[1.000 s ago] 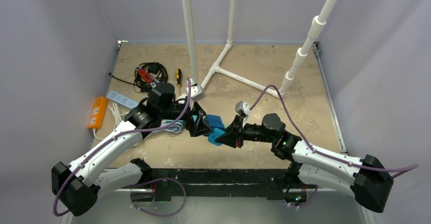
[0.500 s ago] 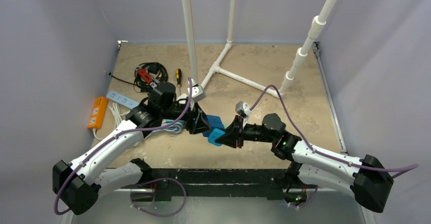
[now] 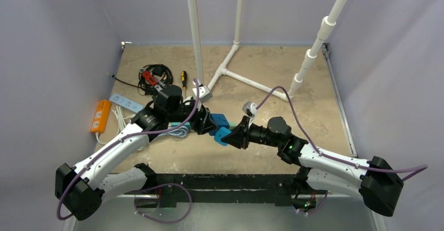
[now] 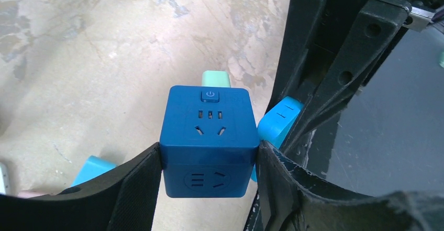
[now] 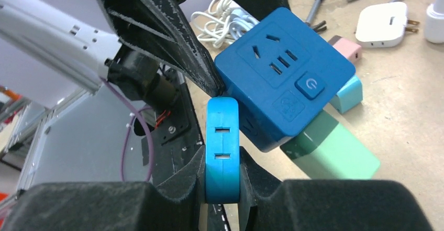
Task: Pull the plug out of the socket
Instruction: Remove the plug from the socket.
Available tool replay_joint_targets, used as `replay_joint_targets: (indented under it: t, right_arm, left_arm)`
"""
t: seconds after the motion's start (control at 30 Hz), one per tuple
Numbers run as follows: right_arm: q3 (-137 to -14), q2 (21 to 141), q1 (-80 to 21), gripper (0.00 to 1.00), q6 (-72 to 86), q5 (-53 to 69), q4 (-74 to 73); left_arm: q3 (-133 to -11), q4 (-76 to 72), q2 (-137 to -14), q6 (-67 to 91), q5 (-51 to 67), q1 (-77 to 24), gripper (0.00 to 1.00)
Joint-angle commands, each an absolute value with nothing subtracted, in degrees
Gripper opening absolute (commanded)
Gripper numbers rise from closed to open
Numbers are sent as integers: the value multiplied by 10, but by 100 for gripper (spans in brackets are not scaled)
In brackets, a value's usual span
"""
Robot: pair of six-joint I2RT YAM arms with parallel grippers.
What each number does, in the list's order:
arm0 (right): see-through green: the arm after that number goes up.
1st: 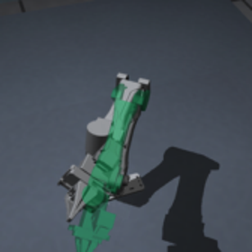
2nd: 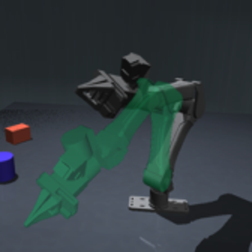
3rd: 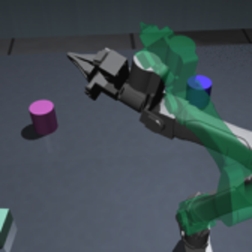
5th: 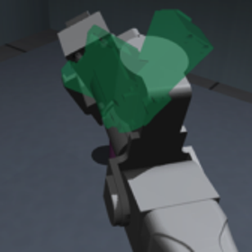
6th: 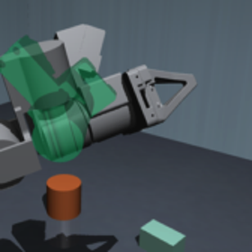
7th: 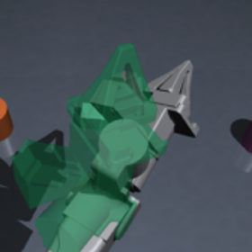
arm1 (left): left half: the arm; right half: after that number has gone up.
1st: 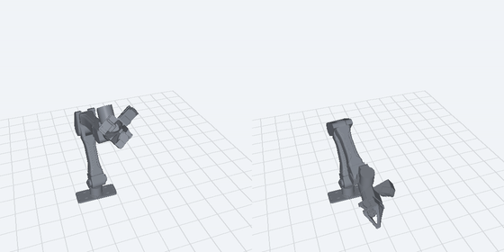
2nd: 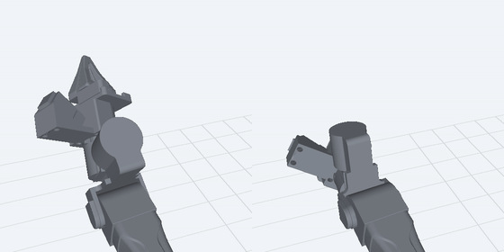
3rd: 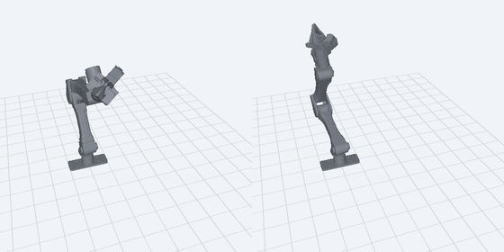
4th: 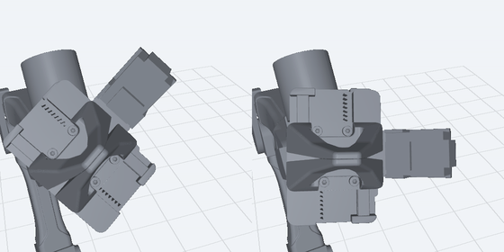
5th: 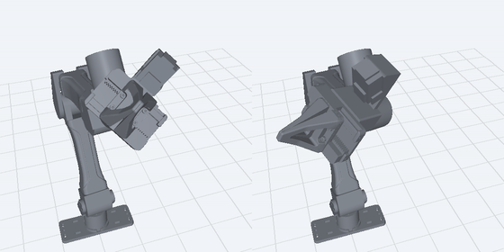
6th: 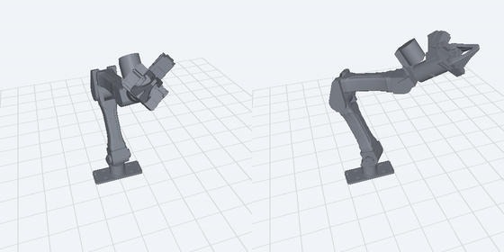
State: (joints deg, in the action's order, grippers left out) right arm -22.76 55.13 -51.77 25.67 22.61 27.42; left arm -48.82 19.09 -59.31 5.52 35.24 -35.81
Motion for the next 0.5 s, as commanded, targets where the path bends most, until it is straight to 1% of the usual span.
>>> replay_joint_targets:
  t: [0.0,0.2,0.47]
  right_arm:
    - [-246,556,-519,0,302,138,309]
    - [-268,599,-519,0,345,67,291]
    - [-313,675,-529,0,402,9,283]
  left_arm:
    - [-476,141,-593,88,281,-360,0]
    - [-468,134,-607,108,222,-360,0]
    - [-466,137,-638,123,173,-364,0]
